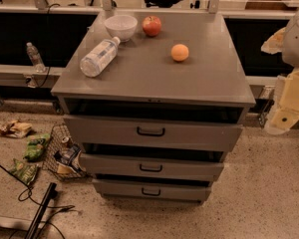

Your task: Move orange near blue plastic bottle

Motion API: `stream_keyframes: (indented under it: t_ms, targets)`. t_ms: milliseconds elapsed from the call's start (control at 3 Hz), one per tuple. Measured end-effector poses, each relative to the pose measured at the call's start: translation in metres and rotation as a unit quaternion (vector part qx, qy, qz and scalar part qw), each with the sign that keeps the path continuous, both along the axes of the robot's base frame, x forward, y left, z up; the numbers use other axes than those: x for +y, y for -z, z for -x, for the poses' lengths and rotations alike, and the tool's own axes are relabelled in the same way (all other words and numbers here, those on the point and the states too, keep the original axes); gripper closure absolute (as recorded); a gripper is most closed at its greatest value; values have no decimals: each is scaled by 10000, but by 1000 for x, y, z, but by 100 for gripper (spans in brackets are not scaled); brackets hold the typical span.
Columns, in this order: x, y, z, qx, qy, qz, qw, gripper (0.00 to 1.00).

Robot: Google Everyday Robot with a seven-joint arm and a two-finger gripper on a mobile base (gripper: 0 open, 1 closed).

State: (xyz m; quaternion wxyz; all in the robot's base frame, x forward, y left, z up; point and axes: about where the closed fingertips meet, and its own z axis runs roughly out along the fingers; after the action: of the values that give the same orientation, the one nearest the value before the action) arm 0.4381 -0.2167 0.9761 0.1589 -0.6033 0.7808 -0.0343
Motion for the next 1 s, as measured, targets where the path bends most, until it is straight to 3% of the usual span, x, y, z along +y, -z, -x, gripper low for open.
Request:
stream_keyframes:
  t_ms: [333, 667, 1000]
  targets:
    - [1, 1, -2, -18, 15, -57, 10000, 0]
    - [7, 17, -35, -246, 229, -867, 9957, 0]
    - [4, 43, -102, -508, 714, -2141, 9729, 0]
